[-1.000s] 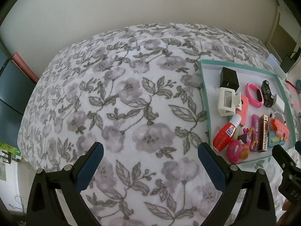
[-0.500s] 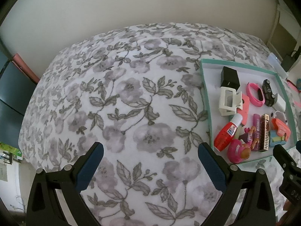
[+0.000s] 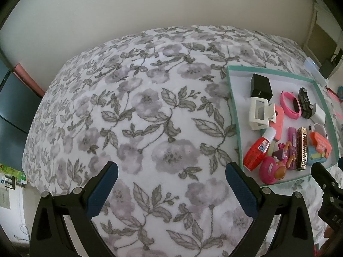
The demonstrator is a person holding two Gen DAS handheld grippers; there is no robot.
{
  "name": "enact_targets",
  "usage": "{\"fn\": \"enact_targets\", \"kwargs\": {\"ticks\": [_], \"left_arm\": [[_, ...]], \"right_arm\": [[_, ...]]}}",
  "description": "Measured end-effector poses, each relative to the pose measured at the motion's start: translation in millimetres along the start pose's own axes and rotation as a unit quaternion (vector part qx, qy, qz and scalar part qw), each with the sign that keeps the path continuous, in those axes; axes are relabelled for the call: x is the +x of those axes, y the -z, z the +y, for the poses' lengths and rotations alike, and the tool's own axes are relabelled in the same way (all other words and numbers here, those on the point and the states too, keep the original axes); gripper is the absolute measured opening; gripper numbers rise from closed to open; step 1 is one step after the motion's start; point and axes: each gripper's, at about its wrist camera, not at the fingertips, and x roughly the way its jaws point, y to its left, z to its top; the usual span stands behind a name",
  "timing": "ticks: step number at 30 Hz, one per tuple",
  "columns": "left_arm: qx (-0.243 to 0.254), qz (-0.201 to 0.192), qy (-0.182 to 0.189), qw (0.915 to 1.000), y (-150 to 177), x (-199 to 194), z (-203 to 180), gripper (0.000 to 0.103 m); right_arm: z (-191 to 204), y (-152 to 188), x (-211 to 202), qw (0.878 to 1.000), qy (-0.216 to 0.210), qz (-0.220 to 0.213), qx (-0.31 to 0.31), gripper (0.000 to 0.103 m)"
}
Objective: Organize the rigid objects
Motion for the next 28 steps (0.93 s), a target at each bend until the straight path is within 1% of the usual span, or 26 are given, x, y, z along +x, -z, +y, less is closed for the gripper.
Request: {"fn": "enact_targets", "kwargs": {"ticks": [21, 25, 28], "left_arm": [[0.008, 0.000, 0.003, 1.0000, 1.7, 0.2, -1.6, 0.100], [0.011, -0.010, -0.002, 0.9999, 3.2, -2.8, -3.3, 0.100], [0.010, -0.013, 0.003, 0.9999, 1.8, -3.6, -3.4, 0.100]], "right_arm": [[1.3, 0.5, 1.1, 1.000, 0.002, 0.001, -0.002, 0.103], [1.3, 0.4, 1.2, 1.000, 0.000, 0.001, -0.002, 0.103], [1.7, 1.3, 1.3, 1.000, 0.000, 0.001, -0.002, 0.103]]}}
